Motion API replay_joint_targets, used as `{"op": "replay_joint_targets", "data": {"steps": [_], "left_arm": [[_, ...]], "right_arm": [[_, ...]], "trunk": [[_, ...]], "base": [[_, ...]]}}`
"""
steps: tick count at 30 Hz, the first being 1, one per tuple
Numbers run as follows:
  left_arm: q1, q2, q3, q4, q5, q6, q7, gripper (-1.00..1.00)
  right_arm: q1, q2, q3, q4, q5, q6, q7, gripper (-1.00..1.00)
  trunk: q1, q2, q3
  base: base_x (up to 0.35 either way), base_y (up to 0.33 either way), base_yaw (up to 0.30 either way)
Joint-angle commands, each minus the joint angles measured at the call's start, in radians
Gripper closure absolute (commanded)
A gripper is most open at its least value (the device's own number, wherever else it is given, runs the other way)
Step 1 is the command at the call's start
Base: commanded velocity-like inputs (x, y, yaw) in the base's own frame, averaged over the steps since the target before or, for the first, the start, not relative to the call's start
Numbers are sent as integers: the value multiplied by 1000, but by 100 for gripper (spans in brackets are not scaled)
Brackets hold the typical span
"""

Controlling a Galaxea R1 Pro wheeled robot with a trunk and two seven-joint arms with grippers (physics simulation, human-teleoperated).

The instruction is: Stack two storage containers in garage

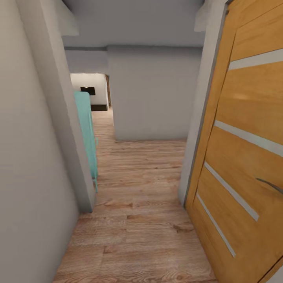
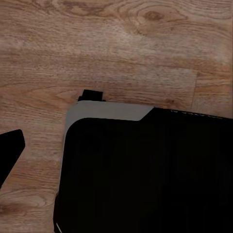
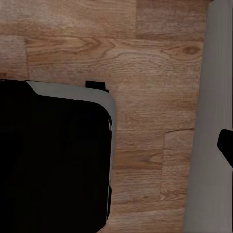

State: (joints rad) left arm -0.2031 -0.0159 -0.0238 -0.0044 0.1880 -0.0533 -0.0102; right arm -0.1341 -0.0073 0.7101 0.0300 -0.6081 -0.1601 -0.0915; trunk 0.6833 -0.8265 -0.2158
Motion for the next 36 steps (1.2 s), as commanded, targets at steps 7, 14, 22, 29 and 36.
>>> {"op": "replay_joint_targets", "data": {"steps": [7,14,22,29,36], "left_arm": [[-1,-1,-3,1,8,-1,-1,-100],[-1,-1,-4,1,8,4,-2,-100],[-1,-2,-4,1,7,5,-2,-100],[-1,-4,-4,1,6,7,-2,-100],[-1,-4,-4,1,7,7,-2,-100]], "right_arm": [[-1,0,8,2,-7,-4,-1,-100],[-1,0,8,2,-6,-4,-1,-100],[-1,0,9,2,-4,-4,-1,-100],[-1,0,9,2,-5,-4,-1,-100],[-1,0,9,2,-11,-4,-1,-100]], "trunk": [[1,-1,-1],[1,-1,-1],[1,-1,-1],[1,-1,-1],[1,-1,-1]], "base": [[321,0,14],[322,0,1],[322,0,0],[322,0,0],[322,0,0]]}}
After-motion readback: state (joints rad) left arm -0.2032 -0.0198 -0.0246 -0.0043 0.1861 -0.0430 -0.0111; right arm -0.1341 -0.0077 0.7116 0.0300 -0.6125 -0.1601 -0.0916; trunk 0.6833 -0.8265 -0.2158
